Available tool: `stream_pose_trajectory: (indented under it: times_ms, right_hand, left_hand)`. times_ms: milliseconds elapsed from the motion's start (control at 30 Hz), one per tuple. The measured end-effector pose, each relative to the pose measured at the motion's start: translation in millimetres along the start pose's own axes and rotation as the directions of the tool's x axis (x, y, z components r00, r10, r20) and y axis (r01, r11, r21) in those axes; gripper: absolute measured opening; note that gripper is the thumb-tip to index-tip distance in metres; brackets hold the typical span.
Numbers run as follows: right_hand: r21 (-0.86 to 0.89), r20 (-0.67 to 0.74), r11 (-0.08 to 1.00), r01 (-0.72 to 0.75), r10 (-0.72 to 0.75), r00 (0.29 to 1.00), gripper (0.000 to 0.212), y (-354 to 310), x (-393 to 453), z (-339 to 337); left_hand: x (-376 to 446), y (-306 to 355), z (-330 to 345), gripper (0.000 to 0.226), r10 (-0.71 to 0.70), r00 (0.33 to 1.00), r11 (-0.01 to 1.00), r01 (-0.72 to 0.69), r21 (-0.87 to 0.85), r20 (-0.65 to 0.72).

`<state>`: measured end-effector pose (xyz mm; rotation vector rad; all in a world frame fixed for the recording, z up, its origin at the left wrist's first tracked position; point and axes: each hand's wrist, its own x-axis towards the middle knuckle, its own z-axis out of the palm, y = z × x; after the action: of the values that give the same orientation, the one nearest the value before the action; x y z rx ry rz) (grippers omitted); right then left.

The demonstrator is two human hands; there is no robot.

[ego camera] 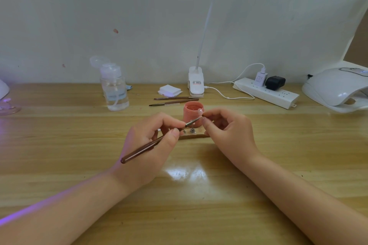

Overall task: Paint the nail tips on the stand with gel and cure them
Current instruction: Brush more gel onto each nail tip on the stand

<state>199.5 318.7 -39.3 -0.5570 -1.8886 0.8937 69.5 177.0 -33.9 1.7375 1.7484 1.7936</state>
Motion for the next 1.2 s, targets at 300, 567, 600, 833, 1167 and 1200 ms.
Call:
stream_pose_trajectory:
  times_ms: [300,567,600,833,1167,1200]
  right_hand:
    - [-0.025,-0.001,1.000,-0.010,0.010,1.000,0.013,1.9,1.0,0.6]
    - [-0.059,-0.009,0.998,-0.004,0.003,1.000,0.006,2.9,1.8,0.8]
    - [-0.055,-0.015,0.998,-0.007,0.006,1.000,0.006,2.7,1.8,0.4]
    - [-0.048,-0.014,0.999,0.004,-0.005,1.000,0.009,2.8,1.2,-0.2]
    - [-0.063,-0.007,0.998,0.003,-0.003,1.000,0.011,3.4,1.6,-0.2]
    - [-0.061,-0.010,0.998,-0.003,0.002,1.000,0.010,3.7,1.7,-0.6]
  left_hand:
    - [-0.7,0.0,1.9,0.015,-0.011,0.998,0.999,0.009,0.038,0.058]
    - [2.0,3.6,2.0,0.026,0.070,0.997,0.989,-0.074,0.126,0.036]
    - [2.6,3.2,2.6,0.030,0.082,0.996,0.985,-0.088,0.148,0.047]
    - [-0.8,0.9,1.9,0.016,0.055,0.997,0.993,-0.061,0.098,0.056]
    - [-1.9,2.1,1.4,0.011,0.048,0.999,0.997,-0.049,0.063,0.019]
    - [-2.2,2.7,1.6,0.012,0.046,0.999,0.997,-0.046,0.057,-0.008]
